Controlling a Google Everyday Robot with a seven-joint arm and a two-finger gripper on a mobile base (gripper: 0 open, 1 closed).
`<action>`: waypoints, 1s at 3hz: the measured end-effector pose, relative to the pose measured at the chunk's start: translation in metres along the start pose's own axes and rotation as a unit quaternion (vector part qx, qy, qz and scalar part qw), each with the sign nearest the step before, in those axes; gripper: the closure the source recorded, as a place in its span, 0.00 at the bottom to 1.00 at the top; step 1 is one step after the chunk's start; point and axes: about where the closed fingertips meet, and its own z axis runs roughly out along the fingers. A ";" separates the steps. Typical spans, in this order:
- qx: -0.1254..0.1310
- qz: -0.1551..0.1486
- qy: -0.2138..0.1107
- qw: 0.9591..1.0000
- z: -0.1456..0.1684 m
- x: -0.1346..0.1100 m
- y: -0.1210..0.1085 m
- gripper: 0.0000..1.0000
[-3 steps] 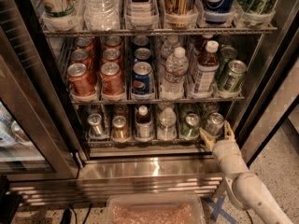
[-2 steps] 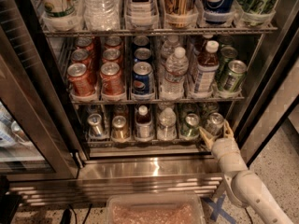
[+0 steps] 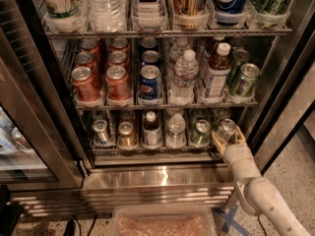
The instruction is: Pick 7up can from bottom shelf of fridge
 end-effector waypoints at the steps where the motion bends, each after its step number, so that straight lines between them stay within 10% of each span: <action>1: -0.004 0.007 -0.003 1.000 0.001 -0.001 0.000 0.75; 2: -0.004 0.007 -0.003 1.000 0.002 -0.001 0.000 0.97; 3: -0.004 0.007 -0.003 1.000 0.002 -0.001 0.000 1.00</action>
Offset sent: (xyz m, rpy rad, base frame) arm 0.0013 0.0005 0.0009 0.0131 -0.0015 0.0073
